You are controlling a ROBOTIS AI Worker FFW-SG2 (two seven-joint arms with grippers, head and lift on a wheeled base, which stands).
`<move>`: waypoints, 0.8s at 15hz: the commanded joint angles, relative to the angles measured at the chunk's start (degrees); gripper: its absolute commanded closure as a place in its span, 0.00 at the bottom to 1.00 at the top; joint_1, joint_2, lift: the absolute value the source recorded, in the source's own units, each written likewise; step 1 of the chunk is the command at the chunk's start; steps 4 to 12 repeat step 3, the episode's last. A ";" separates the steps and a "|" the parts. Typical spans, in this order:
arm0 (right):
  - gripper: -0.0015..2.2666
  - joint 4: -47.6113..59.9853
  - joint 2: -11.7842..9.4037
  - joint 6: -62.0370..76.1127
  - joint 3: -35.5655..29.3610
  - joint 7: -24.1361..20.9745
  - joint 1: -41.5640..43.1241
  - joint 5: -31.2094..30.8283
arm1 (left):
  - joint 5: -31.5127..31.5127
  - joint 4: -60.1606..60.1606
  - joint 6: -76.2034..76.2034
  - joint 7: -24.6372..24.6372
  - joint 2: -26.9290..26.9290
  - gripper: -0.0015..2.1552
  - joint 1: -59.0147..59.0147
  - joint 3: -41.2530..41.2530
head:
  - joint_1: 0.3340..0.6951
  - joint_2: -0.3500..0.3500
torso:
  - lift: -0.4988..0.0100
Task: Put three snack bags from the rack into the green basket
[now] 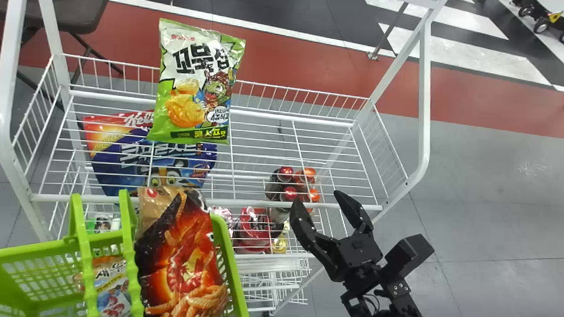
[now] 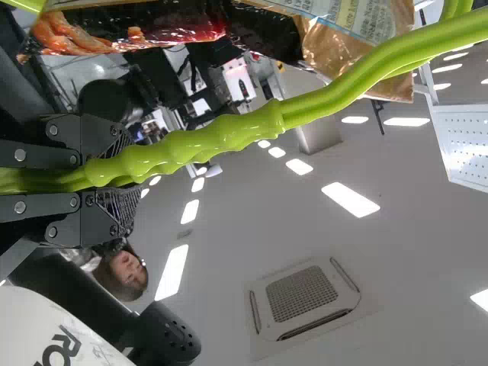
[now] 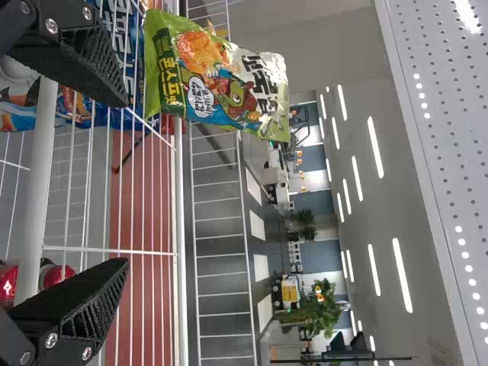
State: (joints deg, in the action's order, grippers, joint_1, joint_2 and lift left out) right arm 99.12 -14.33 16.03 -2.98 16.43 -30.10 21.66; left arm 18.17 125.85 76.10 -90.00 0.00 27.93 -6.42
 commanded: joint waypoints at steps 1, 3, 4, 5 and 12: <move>0.04 0.19 0.00 0.00 -0.09 0.00 -0.14 0.05 | 0.47 -0.08 -0.55 -0.57 0.15 1.00 0.01 -0.09 | 1.00 0.00 | 0.98; 0.04 0.28 0.00 -0.18 -0.09 0.00 -0.22 0.05 | 0.47 -0.08 -0.55 -0.57 0.15 1.00 0.10 -0.09 | 1.00 0.00 | 0.98; 0.04 0.28 0.00 -0.18 -0.09 0.00 -0.22 0.05 | 0.47 -0.08 -0.55 -0.57 0.15 1.00 0.10 -0.09 | 1.00 0.00 | 0.98; 0.04 0.28 0.00 -0.18 -0.09 0.00 -0.22 0.05 | 0.47 -0.08 -0.55 -0.57 0.15 1.00 0.10 -0.09 | 1.00 0.00 | 0.98; 0.04 0.28 0.00 -0.18 -0.09 0.00 -0.22 0.05 | 0.47 -0.08 -0.55 -0.57 0.15 1.00 0.10 -0.09 | 1.00 0.00 | 0.98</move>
